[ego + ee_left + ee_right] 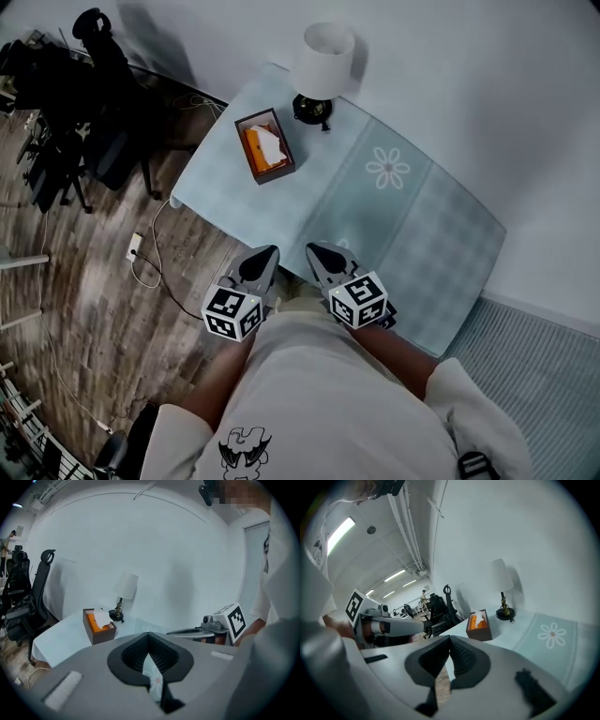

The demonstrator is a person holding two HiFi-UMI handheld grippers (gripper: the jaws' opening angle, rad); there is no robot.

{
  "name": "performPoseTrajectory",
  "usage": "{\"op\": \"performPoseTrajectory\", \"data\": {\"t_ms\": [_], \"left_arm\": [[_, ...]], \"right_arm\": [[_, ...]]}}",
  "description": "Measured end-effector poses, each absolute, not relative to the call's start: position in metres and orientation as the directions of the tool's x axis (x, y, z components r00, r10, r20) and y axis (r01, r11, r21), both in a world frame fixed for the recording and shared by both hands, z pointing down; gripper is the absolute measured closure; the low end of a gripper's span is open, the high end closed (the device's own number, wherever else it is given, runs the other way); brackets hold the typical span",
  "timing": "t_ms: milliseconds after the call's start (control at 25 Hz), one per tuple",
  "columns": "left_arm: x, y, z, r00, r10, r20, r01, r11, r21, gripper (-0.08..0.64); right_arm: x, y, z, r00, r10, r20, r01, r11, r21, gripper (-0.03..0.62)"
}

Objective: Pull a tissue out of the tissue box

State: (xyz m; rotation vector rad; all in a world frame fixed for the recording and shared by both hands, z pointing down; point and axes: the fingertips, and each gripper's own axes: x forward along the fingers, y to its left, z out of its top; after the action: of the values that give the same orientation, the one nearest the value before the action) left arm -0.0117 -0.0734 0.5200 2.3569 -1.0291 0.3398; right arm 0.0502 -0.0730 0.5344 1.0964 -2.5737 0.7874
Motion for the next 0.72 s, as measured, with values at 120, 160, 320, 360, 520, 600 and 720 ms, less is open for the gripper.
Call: {"op": "performPoseTrajectory", "data": {"t_ms": [120,160,320,360,520,600,720], "left_arm": [[-0.015,-0.087,0.523,0.686,-0.590,0.425,-0.727,-0.573,0.379,0.554],[-0.018,-0.092,0.524,0.686,-0.590,0.426,-0.728,-0.569,0.383,0.554],[-0.031,-0.119,0.526,0.680,-0.597,0.425,-0.732,-0.579,0.358,0.554],[-0.035,-0.127,0.528,0.677,-0.599,0.427,-0.734,-0.591,0.334,0.554],[-0.052,-0.164,0.543,0.656,-0.613,0.441,-0.750,-0.594,0.290,0.554],[-0.058,-0.181,0.551,0.645,-0.617,0.451,-0.760,-0.583,0.288,0.554],[-0.062,-0.203,0.565,0.632,-0.621,0.464,-0.771,-0.565,0.293,0.554]], "right_arm": [[0.041,-0.084,0.535,-0.690,-0.598,0.409,-0.724,0.572,-0.386,0.578],[0.037,-0.089,0.533,-0.689,-0.598,0.409,-0.725,0.573,-0.382,0.578],[0.023,-0.114,0.527,-0.681,-0.605,0.414,-0.732,0.588,-0.345,0.580],[0.020,-0.121,0.527,-0.677,-0.606,0.417,-0.734,0.591,-0.333,0.580],[0.008,-0.156,0.537,-0.668,-0.597,0.445,-0.737,0.613,-0.283,0.578],[0.004,-0.173,0.543,-0.658,-0.593,0.463,-0.741,0.619,-0.261,0.578],[0.000,-0.197,0.554,-0.647,-0.588,0.486,-0.745,0.624,-0.236,0.580]]}}
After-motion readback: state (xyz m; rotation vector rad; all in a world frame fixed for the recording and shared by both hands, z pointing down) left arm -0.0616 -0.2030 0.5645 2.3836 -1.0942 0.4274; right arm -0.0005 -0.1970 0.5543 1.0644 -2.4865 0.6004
